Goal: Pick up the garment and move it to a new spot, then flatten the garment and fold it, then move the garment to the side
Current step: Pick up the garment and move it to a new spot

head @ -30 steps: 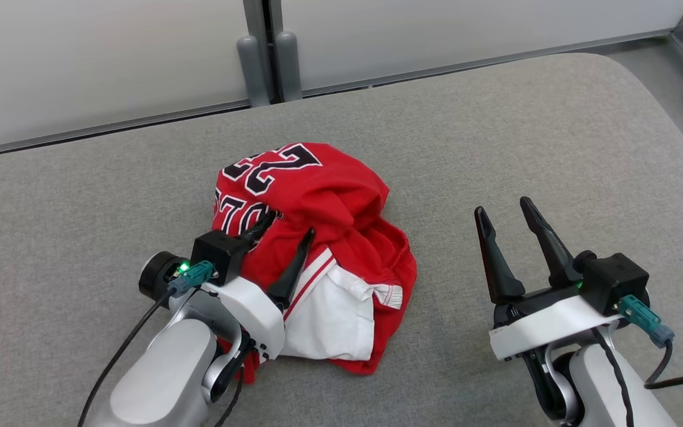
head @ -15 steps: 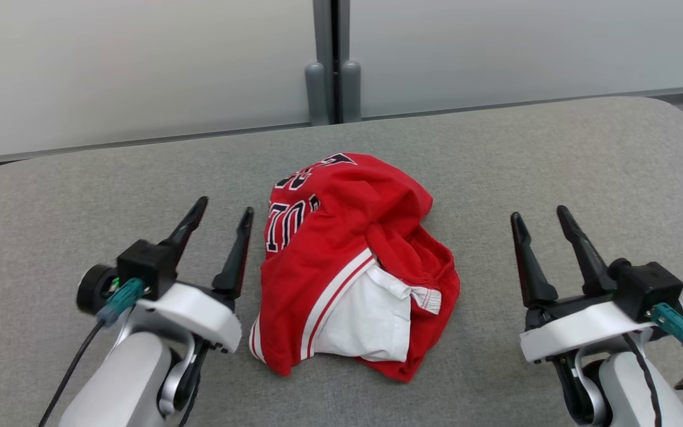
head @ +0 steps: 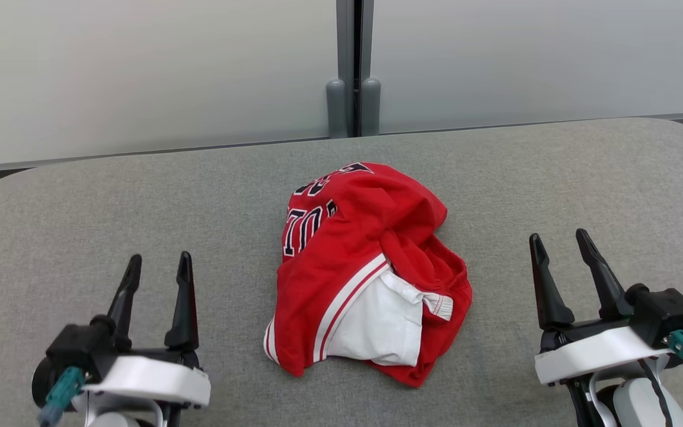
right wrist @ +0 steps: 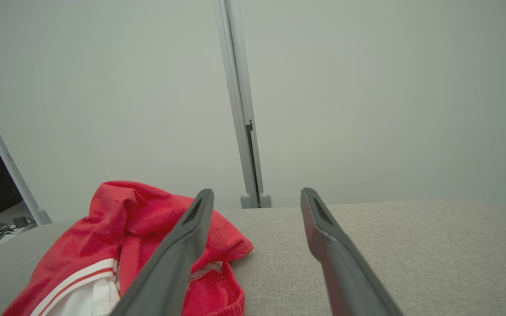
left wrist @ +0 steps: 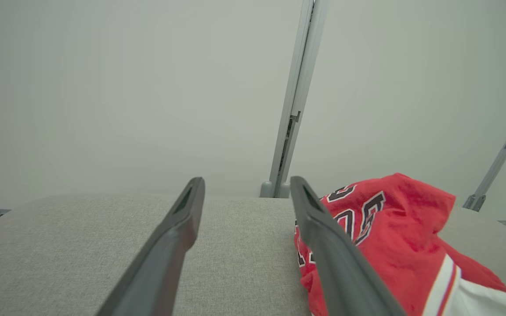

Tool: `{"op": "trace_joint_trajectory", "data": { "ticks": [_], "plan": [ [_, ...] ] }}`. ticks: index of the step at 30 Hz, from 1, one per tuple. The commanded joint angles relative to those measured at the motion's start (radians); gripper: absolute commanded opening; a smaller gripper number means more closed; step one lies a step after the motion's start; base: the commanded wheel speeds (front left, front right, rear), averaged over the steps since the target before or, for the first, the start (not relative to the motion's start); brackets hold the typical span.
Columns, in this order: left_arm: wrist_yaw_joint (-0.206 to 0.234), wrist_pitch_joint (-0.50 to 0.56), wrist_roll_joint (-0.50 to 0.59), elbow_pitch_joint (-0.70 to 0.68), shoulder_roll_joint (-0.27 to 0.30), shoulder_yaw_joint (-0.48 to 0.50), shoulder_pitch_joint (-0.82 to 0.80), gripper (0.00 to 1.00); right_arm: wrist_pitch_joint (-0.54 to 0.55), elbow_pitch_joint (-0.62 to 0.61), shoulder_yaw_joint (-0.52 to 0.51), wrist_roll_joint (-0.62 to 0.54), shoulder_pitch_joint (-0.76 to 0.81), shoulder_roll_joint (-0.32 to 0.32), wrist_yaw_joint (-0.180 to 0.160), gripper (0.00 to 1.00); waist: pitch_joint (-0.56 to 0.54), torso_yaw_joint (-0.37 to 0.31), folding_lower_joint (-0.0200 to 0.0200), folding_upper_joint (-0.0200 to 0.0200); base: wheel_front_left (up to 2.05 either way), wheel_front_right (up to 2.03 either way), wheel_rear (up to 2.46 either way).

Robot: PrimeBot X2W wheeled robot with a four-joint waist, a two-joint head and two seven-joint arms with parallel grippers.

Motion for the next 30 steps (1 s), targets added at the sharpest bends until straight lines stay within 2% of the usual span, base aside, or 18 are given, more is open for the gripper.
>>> {"op": "trace_joint_trajectory", "data": {
  "ticks": [1,6,10,13,18,27,30],
  "plan": [
    [-0.001,0.0,0.02,-0.019,-0.008,0.016,0.028,1.0,-0.005,-0.008,-0.004,0.0,0.011,-0.002,0.002,1.0,0.002,0.0,0.0,-0.0001,0.0,0.0,0.0],
    [-0.03,0.0,0.056,-0.039,-0.044,0.071,0.099,1.0,-0.005,-0.014,0.001,0.001,0.022,0.0,0.002,1.0,0.001,-0.001,0.0,-0.0001,0.0,0.0,0.0],
    [-0.086,0.0,0.073,-0.014,-0.043,0.048,0.076,1.0,-0.005,-0.021,0.003,0.003,0.007,-0.01,0.002,1.0,0.0,-0.006,0.0,-0.0001,0.0,0.0,0.0],
    [-0.104,0.016,0.066,0.001,-0.052,0.035,0.031,1.0,-0.005,-0.026,0.007,0.003,-0.005,-0.01,0.002,1.0,0.007,-0.019,0.0,-0.0001,0.0,0.0,0.0],
    [-0.144,0.126,0.046,0.045,-0.061,-0.014,-0.069,1.0,-0.005,-0.023,0.014,0.004,-0.017,-0.015,0.002,1.0,0.018,-0.05,0.0,-0.0001,0.0,0.0,0.0],
    [-0.212,0.402,-0.014,0.166,-0.059,-0.087,-0.219,1.0,-0.005,-0.018,0.051,0.014,-0.056,-0.007,0.002,1.0,0.051,-0.123,0.0,-0.0001,0.0,0.0,0.0],
    [-0.224,0.445,-0.038,0.193,-0.061,-0.087,-0.242,1.0,-0.005,-0.017,0.054,0.016,-0.059,-0.004,0.002,1.0,0.061,-0.137,0.0,-0.0001,0.0,0.0,0.0]
  ]
}}
